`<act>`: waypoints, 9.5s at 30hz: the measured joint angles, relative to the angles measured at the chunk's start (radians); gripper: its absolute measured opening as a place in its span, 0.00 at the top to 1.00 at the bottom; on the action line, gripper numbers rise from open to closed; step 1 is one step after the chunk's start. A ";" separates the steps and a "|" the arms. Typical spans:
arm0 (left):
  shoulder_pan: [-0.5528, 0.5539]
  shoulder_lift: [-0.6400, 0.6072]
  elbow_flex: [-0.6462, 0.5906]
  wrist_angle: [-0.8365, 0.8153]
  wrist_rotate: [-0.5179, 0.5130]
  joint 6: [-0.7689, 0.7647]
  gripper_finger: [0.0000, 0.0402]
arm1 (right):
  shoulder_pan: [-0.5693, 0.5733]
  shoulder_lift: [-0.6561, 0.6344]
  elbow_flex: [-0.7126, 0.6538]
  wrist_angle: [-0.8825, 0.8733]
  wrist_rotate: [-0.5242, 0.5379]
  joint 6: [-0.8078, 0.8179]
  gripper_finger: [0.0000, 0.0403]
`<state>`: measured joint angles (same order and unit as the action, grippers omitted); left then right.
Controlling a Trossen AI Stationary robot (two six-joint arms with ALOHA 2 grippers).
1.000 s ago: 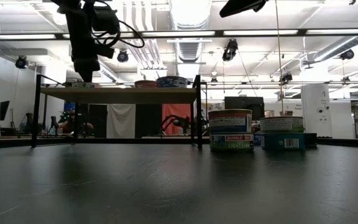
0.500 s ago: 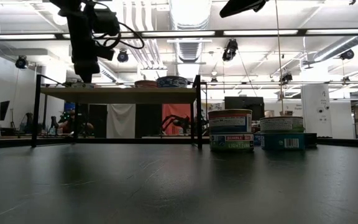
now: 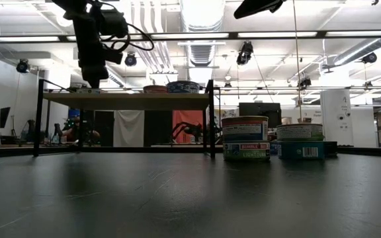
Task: Stack canned seafood by type on shelf
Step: Put the green/white tuna can on the shelf, then stack the blue/pink tuna can on top of the other blue/pink tuna can on the shelf
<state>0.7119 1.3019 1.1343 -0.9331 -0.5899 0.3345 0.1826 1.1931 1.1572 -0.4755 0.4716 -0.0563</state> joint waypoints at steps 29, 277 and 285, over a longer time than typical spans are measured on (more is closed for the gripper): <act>-0.002 -0.086 0.071 -0.246 0.306 -0.101 1.00 | 0.000 0.000 -0.002 -0.022 0.000 0.003 0.98; -1.139 1.035 0.603 0.747 -0.204 -0.681 1.00 | 0.428 -0.015 -0.524 -0.176 -0.139 0.948 0.98; -1.128 1.064 0.602 0.740 -0.212 -0.693 1.00 | 0.425 -0.027 -0.549 -0.050 -0.130 0.975 0.98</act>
<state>-0.4161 2.3661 1.7367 -0.1929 -0.8017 -0.3587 0.6075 1.1656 0.6083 -0.5255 0.3412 0.9184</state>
